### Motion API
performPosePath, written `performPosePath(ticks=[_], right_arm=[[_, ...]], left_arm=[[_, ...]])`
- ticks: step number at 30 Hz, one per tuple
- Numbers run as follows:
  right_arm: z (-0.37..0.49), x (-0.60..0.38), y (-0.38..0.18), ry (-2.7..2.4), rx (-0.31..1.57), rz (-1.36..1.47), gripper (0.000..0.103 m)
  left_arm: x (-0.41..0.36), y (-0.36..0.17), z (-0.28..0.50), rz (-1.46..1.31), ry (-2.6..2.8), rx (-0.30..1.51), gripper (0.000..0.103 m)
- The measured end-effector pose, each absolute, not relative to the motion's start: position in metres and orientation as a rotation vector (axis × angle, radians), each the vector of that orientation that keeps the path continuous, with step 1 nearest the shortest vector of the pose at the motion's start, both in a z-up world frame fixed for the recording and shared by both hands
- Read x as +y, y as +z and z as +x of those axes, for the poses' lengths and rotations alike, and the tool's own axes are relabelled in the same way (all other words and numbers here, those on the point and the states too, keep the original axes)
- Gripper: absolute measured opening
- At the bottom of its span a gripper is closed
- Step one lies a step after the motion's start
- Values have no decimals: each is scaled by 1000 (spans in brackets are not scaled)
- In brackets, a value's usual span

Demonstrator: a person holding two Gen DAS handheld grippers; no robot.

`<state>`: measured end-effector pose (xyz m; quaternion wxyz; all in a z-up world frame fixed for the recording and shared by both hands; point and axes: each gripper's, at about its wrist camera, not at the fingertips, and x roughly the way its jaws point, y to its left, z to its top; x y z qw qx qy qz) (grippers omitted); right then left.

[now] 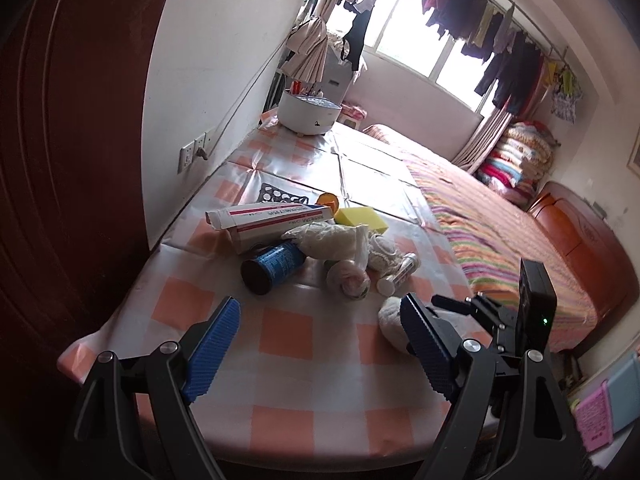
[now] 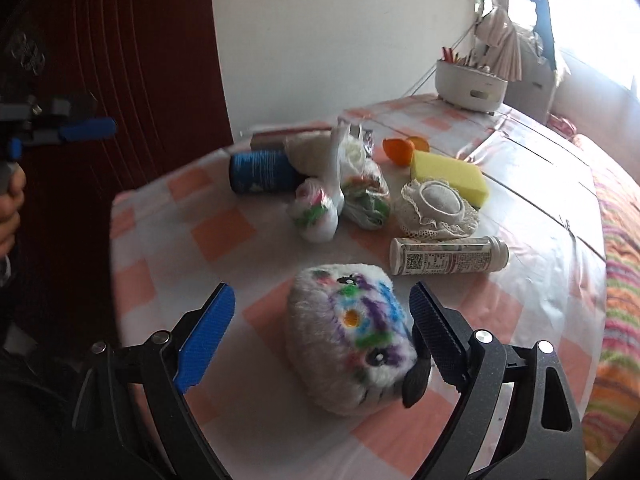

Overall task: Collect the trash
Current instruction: 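Grasp the white fluffy patterned pouch with the right tool while the left tool grasps the white plastic bag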

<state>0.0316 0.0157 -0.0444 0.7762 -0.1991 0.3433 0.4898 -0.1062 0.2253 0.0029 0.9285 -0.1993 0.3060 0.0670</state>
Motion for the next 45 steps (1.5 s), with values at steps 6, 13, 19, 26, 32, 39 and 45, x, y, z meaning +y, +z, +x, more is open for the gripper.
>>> performPosePath(ticks=[6,13,19,26,32,39,45], right_arm=[[43,25,-65,1022,810,-509,59],[46,5,-59,995,810,-393,43],[37,-31,-33,957,725,-221,44],[40,-71,-17,891,666,-80,45],[46,-92,-8,861,621,5,46],[45,-104,0,835,579,45,47],[45,-114,1,807,564,85,48]], left_arm=[[225,-1,-98,-389,131,669,80],[211,-16,-69,-421,66,742,80],[185,-34,-30,-455,12,801,80],[166,-55,16,-425,23,860,80],[181,-70,37,-502,62,873,80],[186,-80,52,-491,83,912,68],[189,-92,62,-549,24,938,35]])
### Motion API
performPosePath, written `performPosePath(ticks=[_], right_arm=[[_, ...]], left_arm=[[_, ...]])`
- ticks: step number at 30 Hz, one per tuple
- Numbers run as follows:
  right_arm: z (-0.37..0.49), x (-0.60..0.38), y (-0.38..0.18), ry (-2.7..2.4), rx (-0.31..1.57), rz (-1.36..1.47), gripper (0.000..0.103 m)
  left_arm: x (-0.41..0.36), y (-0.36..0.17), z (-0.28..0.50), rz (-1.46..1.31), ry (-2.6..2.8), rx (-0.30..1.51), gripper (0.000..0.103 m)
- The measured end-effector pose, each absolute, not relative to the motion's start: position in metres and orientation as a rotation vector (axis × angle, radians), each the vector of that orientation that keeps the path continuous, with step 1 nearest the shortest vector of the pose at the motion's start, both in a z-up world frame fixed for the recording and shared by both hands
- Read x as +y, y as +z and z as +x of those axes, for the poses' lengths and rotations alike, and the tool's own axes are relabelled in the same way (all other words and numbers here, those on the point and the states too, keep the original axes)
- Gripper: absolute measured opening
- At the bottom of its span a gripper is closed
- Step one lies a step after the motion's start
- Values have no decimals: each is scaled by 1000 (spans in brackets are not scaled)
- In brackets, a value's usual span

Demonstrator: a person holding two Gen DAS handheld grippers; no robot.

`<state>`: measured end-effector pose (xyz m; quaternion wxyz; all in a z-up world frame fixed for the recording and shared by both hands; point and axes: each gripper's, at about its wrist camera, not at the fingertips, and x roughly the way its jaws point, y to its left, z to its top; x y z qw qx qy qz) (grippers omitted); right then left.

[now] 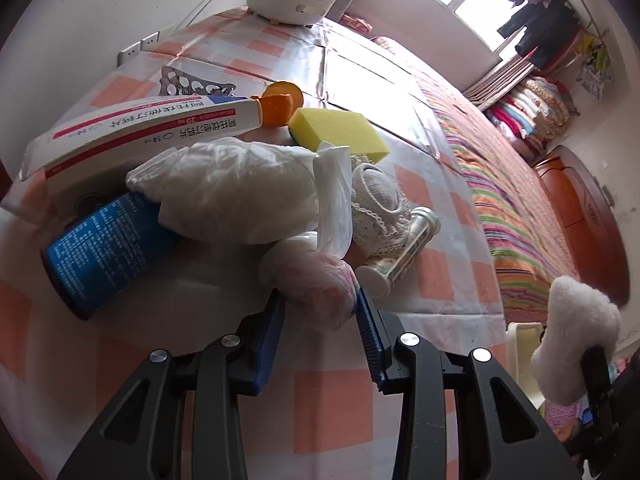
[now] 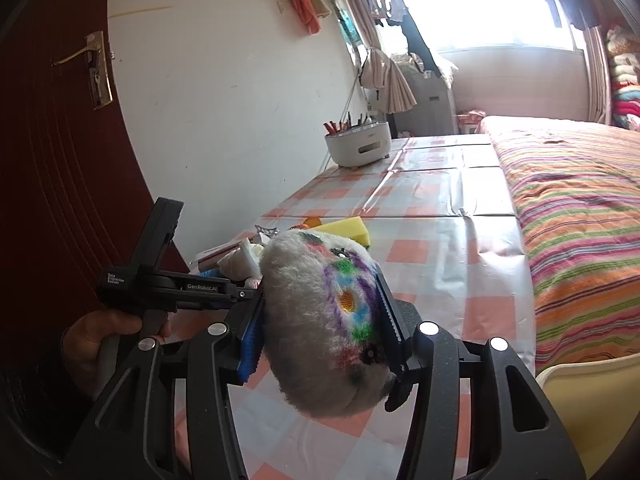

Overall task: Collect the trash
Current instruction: 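Grasp the white fluffy patterned pouch with the right tool while the left tool grasps the white plastic bag, then carry both items over the cream bin and open the right tool, then the left tool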

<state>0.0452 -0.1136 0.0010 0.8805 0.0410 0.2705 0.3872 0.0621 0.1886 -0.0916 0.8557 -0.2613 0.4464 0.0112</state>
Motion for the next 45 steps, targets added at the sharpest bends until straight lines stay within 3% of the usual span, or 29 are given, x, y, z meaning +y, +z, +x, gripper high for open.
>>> performPosePath(ticks=[15,29,45], right_arm=[[46,-134,6,753,522,161,48],[42,-152,14,717,474,205,48],[53,-163,-38,658,723,338,48]], left_arm=[[172,-44,24,-539,-114,731,23],[148,8,-1,-463,-188,613,23],[133,14,-5,-426,-229,613,23]])
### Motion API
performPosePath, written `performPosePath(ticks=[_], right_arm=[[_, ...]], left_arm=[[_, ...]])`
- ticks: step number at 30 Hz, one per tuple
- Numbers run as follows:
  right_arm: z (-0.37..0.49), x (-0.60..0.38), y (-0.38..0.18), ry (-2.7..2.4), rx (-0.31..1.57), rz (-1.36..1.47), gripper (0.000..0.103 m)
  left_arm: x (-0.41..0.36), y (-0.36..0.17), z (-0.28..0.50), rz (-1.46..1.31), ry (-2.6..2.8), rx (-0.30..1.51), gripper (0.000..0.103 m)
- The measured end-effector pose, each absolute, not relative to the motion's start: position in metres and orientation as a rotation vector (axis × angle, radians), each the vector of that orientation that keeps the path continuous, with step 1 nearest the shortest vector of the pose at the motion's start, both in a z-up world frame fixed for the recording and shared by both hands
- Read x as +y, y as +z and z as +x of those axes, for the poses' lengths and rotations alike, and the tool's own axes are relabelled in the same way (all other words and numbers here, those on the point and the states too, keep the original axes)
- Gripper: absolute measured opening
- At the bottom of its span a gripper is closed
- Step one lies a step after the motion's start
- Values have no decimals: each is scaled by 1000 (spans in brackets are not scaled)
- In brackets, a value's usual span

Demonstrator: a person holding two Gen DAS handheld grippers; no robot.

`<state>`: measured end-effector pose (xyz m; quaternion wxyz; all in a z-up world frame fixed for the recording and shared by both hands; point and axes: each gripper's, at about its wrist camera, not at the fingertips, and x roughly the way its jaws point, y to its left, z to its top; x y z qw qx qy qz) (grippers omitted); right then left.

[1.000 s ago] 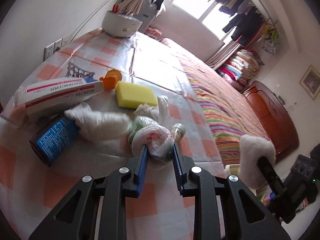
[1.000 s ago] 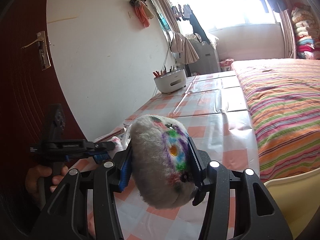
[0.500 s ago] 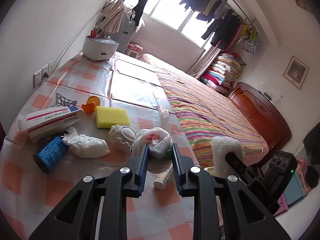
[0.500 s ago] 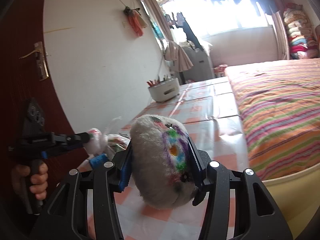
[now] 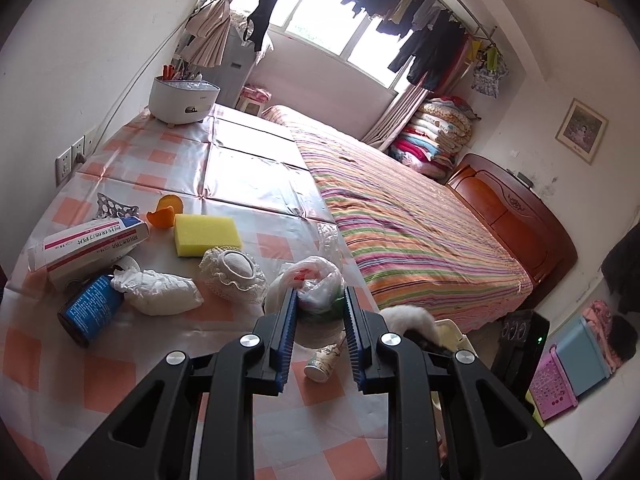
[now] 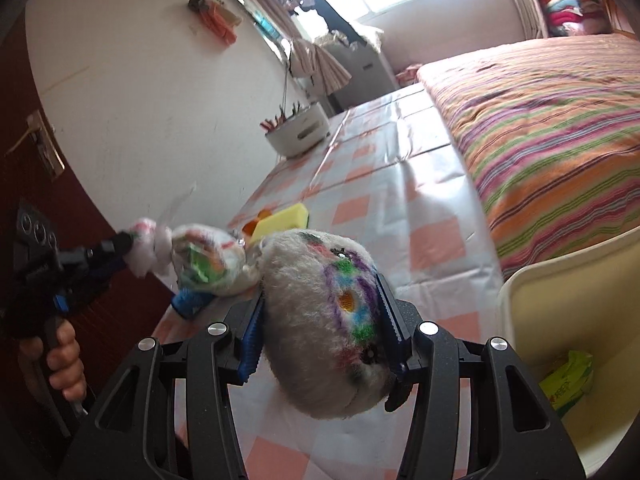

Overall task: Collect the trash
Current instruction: 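Carry both items over the cream bin and open the right tool, then the left tool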

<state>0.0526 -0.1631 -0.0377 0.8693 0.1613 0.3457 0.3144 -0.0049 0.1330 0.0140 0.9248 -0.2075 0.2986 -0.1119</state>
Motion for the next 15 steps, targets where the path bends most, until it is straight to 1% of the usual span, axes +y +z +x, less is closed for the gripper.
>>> performPosePath(ticks=[5,8,13,15], right_arm=[[64,-129,-47,694,782,303,48],[71,-110,-50,760,802,346,48],[59,-106,-18,831,623,355,48],[54,-115,-14,787,597,341,48]], left_arm=[[131,17,-8,-427,-239,605,23],[130,19,-10,-424,-241,602,23],[130,22,-14,-411,-234,601,23],[129,24,-15,-408,-237,598,23]])
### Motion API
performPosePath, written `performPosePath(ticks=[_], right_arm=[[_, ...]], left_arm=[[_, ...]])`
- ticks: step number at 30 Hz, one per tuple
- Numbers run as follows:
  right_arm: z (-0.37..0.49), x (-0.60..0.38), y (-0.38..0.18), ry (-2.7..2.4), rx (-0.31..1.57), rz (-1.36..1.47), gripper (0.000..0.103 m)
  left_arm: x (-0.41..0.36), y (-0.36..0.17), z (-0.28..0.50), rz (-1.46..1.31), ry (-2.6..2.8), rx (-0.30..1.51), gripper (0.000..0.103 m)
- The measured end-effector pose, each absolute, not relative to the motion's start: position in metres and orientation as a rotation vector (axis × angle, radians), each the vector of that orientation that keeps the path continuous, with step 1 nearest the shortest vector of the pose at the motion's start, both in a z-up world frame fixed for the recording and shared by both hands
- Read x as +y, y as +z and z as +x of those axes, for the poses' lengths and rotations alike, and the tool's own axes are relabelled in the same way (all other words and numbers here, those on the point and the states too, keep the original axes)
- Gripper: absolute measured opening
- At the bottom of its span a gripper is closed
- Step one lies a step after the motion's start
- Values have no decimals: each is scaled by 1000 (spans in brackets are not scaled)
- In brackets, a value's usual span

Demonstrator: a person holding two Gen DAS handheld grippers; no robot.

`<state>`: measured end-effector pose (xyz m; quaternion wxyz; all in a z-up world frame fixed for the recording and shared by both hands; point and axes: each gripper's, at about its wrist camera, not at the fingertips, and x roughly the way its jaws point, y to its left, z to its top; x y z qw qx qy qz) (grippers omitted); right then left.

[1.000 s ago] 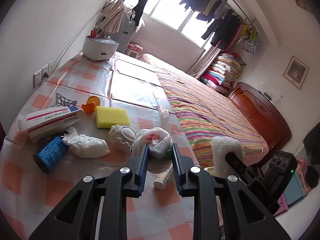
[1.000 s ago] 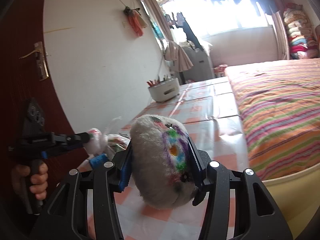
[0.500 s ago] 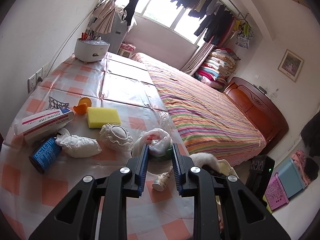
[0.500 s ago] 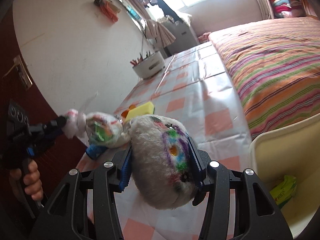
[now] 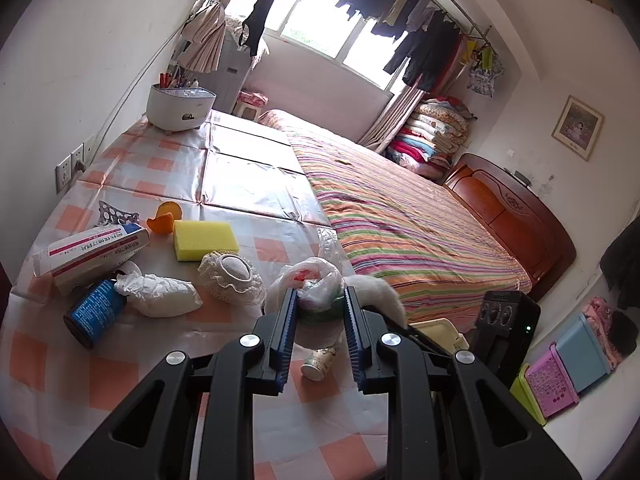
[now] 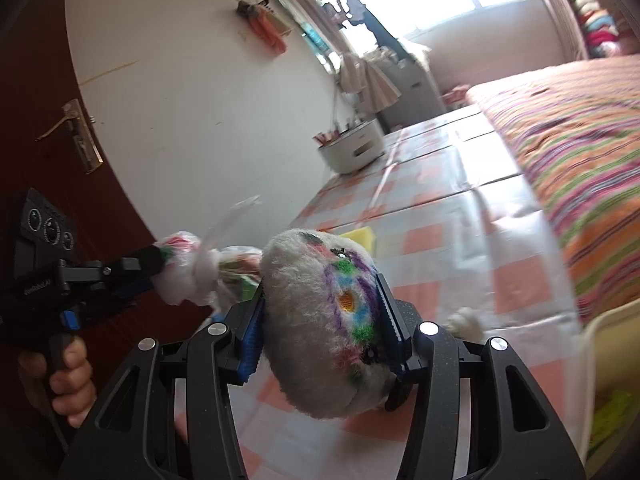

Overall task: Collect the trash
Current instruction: 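Carry both items over the cream bin and open the right tool, then the left tool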

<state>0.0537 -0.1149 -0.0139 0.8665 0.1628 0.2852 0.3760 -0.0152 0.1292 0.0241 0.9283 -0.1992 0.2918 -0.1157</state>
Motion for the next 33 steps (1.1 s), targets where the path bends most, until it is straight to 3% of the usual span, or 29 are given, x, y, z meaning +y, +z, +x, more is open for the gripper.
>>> performPosePath(ticks=[16,27,33], right_arm=[[33,-252,-11,328,510,320,48],[26,-289,-14,145,504,345,55],[19,-306,-10,106,467,407,70]], left_arm=[[66,28,-9,-346,-393,625,23],[19,29,0,-307,-486,657,23],[1,25,7,-287,-519,681,23]])
